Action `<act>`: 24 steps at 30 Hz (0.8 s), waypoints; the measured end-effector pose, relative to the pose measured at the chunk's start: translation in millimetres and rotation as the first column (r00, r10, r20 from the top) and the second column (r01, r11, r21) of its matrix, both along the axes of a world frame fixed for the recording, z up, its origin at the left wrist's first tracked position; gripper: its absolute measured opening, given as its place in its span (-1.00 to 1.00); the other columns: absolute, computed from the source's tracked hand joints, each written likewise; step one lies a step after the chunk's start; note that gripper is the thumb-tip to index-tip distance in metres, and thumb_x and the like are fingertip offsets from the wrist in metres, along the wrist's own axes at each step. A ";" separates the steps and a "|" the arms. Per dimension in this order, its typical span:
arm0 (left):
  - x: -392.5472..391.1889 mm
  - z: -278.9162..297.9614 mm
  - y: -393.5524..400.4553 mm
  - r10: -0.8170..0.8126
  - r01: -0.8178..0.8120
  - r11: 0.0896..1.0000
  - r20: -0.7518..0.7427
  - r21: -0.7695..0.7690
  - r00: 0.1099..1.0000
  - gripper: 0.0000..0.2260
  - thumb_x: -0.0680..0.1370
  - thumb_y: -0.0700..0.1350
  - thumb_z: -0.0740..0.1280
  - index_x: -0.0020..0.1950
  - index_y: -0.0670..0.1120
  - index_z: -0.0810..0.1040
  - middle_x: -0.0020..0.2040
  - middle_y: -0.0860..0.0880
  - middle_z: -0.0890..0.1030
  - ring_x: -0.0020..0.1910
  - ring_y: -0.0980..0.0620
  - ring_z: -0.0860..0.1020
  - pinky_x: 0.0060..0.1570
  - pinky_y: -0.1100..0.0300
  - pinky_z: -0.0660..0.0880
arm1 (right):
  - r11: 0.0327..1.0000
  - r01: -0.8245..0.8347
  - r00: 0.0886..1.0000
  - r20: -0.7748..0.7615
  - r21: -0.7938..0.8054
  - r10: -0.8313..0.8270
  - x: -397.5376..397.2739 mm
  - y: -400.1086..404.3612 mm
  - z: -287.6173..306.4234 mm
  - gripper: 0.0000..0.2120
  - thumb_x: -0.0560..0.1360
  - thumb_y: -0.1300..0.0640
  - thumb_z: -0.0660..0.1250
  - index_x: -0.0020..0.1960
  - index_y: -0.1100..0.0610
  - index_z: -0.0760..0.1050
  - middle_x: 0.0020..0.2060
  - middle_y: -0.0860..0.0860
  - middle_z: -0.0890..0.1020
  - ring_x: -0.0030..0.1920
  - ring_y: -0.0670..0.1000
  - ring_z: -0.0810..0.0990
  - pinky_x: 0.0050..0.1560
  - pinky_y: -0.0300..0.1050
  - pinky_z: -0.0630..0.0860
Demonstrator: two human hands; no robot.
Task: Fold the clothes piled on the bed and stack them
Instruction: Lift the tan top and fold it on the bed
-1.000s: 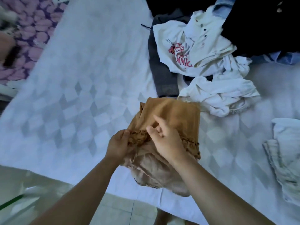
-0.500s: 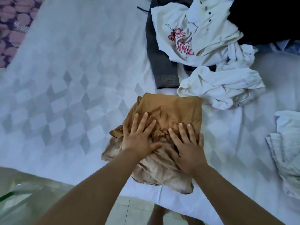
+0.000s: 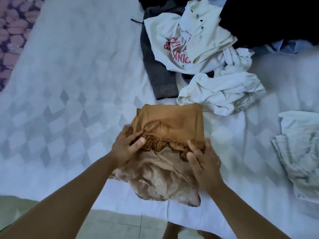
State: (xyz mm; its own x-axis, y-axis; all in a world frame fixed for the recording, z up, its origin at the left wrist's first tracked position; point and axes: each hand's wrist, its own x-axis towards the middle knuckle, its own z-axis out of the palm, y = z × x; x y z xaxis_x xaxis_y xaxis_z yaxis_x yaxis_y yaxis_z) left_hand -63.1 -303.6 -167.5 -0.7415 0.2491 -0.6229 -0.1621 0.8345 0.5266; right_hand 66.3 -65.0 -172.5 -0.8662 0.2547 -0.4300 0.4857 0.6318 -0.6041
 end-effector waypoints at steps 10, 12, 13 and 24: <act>14.1 32.5 35.7 -0.143 0.143 0.990 0.001 0.014 0.990 -0.25 0.42 -0.17 0.45 0.52 0.06 0.16 0.32 -0.02 0.37 0.28 0.01 0.39 0.18 0.26 0.33 | 0.990 0.018 0.999 0.045 -0.139 -0.012 -0.9 15.2 17.6 -0.40 0.49 0.31 0.26 0.46 -0.05 0.26 0.28 0.03 0.38 0.27 0.04 0.43 0.23 -0.25 0.32; 22.3 45.4 53.8 -0.165 0.167 0.985 -0.048 0.034 0.985 -0.21 0.43 -0.18 0.43 0.54 0.05 0.09 0.32 -0.01 0.34 0.23 0.07 0.38 0.11 0.33 0.30 | 0.999 0.004 1.000 0.025 -0.047 -0.003 4.7 32.5 34.2 -0.39 0.49 0.31 0.23 0.48 -0.04 0.22 0.30 0.02 0.35 0.25 0.07 0.45 0.22 -0.20 0.36; 26.7 53.2 65.7 -0.168 0.171 0.984 -0.065 0.049 0.984 -0.20 0.42 -0.19 0.43 0.55 0.06 0.08 0.32 0.00 0.32 0.20 0.10 0.37 0.08 0.37 0.29 | 1.000 -0.001 1.000 0.016 -0.001 0.001 8.5 43.1 43.0 -0.38 0.49 0.31 0.22 0.49 -0.04 0.20 0.31 0.02 0.33 0.23 0.08 0.47 0.20 -0.17 0.38; 83.0 117.9 269.4 -0.303 0.322 0.905 -0.110 0.278 0.946 -0.17 0.43 -0.19 0.42 0.56 -0.02 0.00 0.49 -0.01 0.13 0.40 0.09 0.25 0.12 0.51 0.18 | 0.937 0.262 0.965 -0.070 0.232 -0.252 89.5 234.3 137.0 -0.32 0.39 0.32 0.35 0.46 0.03 0.29 0.26 0.12 0.38 0.17 0.17 0.49 0.06 0.00 0.48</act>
State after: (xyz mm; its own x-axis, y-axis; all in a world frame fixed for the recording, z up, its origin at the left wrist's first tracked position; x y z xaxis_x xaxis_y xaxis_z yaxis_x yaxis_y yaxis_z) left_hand 19.8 -34.2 -49.5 -0.6309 0.6362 -0.4440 0.1235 0.6474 0.7521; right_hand 155.8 169.2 -35.5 -0.7723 0.5613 -0.2976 0.6299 0.6158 -0.4732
